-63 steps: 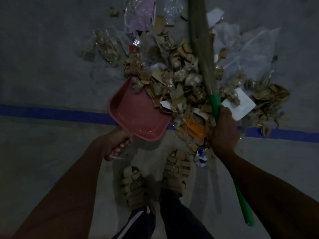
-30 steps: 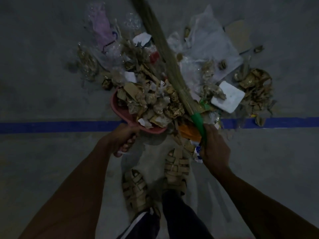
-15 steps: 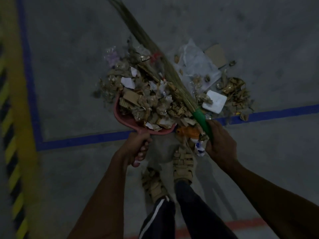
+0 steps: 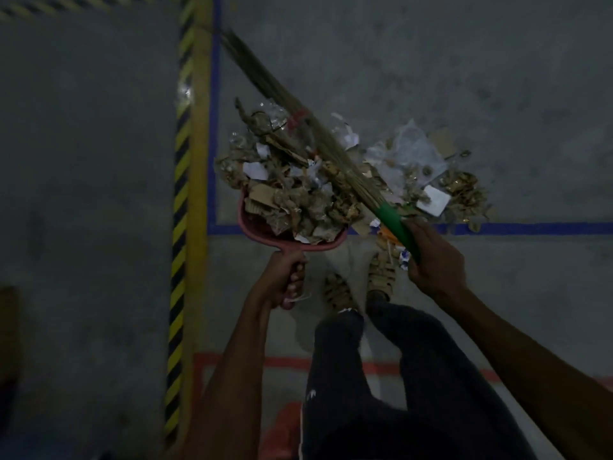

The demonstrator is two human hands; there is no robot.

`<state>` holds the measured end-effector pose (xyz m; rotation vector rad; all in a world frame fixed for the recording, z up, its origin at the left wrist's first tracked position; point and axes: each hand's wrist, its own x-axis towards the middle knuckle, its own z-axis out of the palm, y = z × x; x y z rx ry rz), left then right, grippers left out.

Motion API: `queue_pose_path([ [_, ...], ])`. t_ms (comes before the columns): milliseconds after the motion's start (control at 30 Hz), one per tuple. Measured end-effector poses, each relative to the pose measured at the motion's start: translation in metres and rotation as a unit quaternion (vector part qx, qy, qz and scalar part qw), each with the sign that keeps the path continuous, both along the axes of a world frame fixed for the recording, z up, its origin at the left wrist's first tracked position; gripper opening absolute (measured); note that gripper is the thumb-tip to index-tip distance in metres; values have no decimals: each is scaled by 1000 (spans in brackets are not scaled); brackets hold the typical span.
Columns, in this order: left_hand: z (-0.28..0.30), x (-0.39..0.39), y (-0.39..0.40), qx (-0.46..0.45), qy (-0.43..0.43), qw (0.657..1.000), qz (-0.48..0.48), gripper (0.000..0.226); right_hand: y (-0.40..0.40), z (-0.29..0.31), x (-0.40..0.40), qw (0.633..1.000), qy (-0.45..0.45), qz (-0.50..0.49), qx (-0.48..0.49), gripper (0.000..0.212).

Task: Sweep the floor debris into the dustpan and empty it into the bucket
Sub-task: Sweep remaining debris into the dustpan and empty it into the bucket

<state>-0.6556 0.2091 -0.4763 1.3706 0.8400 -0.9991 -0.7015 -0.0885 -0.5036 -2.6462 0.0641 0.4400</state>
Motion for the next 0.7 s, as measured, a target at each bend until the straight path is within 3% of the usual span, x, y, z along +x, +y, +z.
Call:
queue_pose_path([
  [167, 83, -63, 29, -40, -2, 993, 113, 41, 29, 73, -15, 996, -36, 54, 56, 83],
  [400, 148, -136, 51, -77, -23, 969, 232, 40, 57, 147, -29, 983, -70, 144, 85, 81],
  [700, 178, -224, 2, -58, -93, 925, 363, 35, 33, 183, -31, 945, -90, 291, 119, 74],
])
